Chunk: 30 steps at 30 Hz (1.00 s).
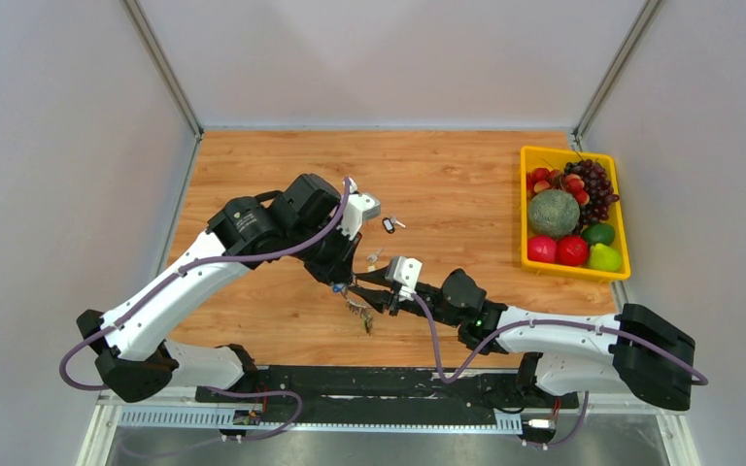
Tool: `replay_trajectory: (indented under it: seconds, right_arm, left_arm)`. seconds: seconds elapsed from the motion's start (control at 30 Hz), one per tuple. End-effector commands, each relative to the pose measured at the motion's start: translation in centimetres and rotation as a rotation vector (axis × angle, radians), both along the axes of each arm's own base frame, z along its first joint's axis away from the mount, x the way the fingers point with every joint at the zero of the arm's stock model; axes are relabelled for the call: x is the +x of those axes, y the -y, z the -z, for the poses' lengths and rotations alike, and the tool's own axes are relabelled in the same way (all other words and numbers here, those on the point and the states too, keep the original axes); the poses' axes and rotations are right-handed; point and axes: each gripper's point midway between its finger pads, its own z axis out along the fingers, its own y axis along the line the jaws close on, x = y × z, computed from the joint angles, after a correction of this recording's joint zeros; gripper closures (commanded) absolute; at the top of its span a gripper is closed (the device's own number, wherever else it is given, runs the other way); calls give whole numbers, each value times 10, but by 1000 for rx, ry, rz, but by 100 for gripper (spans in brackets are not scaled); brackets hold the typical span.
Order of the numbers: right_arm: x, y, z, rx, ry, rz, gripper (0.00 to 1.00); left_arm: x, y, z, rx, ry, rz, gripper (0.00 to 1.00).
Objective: Remove the keys from the keyring
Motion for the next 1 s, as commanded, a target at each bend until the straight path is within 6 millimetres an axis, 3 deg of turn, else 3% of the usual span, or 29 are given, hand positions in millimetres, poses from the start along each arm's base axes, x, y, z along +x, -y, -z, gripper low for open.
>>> replay_trajectory:
  seconds: [0.0, 0.43, 0.77, 0.97]
  right_arm:
    - [-5, 1, -30, 73, 51, -18, 70]
    - [-6, 4, -31, 73, 62, -17, 89]
    - [-8, 6, -27, 66, 50, -22, 85]
    - [-9, 4, -28, 61, 50, -34, 81]
  left_arm:
    - [-6, 6, -19, -69, 16, 11, 100]
    - [-5, 5, -19, -68, 21, 6, 100]
    - [-3, 1, -39, -100, 71, -8, 100]
    - [-6, 3, -36, -98, 50, 2, 100]
